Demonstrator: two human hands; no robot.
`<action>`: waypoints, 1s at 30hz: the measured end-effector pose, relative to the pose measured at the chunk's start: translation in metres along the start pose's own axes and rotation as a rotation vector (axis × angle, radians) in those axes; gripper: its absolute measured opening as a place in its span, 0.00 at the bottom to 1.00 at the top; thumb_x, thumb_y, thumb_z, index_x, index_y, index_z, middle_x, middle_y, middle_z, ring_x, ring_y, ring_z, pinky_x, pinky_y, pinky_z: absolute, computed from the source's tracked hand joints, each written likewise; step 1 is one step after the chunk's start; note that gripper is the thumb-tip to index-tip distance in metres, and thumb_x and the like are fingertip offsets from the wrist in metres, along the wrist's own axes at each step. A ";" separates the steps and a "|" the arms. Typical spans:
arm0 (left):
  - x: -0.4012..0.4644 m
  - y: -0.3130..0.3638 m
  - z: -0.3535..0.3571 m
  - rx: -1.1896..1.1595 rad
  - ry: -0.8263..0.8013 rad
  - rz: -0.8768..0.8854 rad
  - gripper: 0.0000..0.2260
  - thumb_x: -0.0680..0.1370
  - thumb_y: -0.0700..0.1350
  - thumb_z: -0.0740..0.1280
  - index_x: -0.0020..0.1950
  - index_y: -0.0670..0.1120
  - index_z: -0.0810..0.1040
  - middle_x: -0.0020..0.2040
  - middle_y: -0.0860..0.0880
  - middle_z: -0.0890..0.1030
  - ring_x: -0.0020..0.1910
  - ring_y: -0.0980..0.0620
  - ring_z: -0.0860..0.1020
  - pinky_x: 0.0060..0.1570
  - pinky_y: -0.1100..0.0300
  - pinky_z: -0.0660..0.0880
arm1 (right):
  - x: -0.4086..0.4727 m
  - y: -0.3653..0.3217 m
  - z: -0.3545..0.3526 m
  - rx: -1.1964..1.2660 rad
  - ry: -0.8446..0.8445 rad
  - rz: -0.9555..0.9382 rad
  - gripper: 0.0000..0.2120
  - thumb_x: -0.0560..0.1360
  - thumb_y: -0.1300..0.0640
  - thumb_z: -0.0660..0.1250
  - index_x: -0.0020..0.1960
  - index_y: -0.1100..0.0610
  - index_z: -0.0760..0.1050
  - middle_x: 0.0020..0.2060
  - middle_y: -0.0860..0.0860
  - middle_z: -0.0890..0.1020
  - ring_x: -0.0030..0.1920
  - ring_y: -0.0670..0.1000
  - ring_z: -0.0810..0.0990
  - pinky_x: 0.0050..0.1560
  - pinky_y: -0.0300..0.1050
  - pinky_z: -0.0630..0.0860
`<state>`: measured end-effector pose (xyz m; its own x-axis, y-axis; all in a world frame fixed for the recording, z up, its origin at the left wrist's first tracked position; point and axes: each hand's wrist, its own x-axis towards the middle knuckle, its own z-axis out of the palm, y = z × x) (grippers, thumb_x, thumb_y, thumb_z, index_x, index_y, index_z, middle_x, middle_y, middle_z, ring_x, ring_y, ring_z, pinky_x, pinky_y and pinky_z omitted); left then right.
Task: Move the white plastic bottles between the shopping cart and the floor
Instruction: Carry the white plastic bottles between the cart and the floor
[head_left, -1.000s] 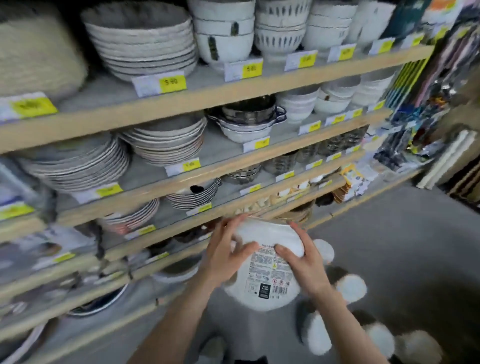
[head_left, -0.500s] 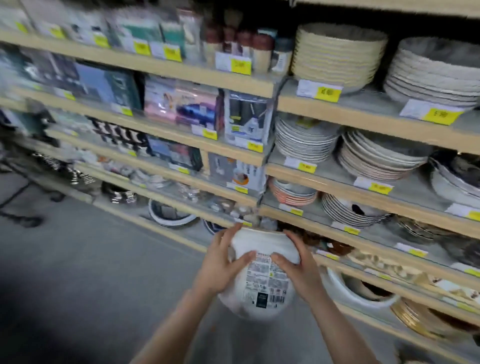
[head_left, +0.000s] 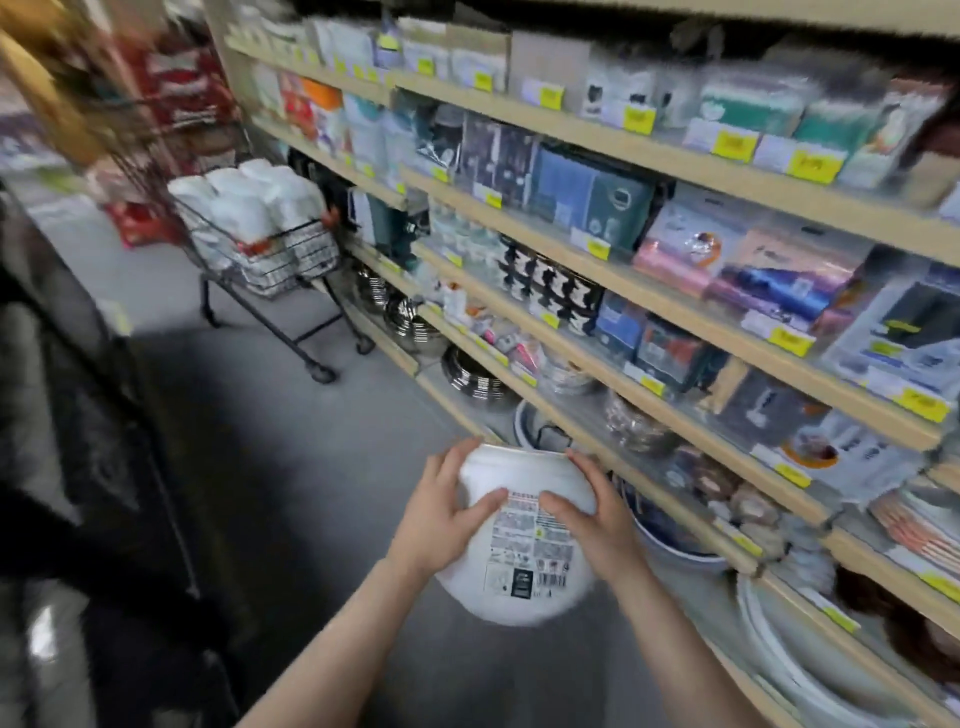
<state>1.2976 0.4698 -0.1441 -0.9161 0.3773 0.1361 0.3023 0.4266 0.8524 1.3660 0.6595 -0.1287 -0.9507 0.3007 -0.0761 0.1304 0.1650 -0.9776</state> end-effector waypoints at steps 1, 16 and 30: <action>0.005 -0.010 -0.019 0.010 0.026 -0.018 0.32 0.67 0.69 0.62 0.69 0.60 0.65 0.59 0.53 0.70 0.58 0.58 0.71 0.60 0.64 0.66 | 0.012 -0.005 0.020 0.010 -0.029 0.003 0.31 0.56 0.38 0.72 0.59 0.38 0.71 0.57 0.43 0.78 0.54 0.41 0.78 0.54 0.36 0.74; 0.155 -0.154 -0.196 0.034 0.329 -0.266 0.31 0.67 0.68 0.63 0.68 0.64 0.62 0.63 0.56 0.68 0.59 0.58 0.72 0.62 0.57 0.70 | 0.269 -0.045 0.246 -0.018 -0.421 -0.076 0.28 0.57 0.40 0.74 0.56 0.34 0.72 0.60 0.45 0.77 0.59 0.45 0.77 0.62 0.46 0.73; 0.316 -0.266 -0.345 0.042 0.543 -0.445 0.25 0.67 0.67 0.63 0.62 0.70 0.60 0.61 0.56 0.69 0.57 0.68 0.69 0.50 0.76 0.64 | 0.494 -0.103 0.440 -0.077 -0.731 -0.090 0.34 0.57 0.37 0.72 0.62 0.36 0.69 0.59 0.45 0.77 0.56 0.45 0.77 0.53 0.42 0.75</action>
<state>0.8365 0.1915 -0.1539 -0.9539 -0.2996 0.0206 -0.1321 0.4804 0.8670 0.7590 0.3780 -0.1515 -0.9001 -0.4149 -0.1333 0.0366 0.2328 -0.9718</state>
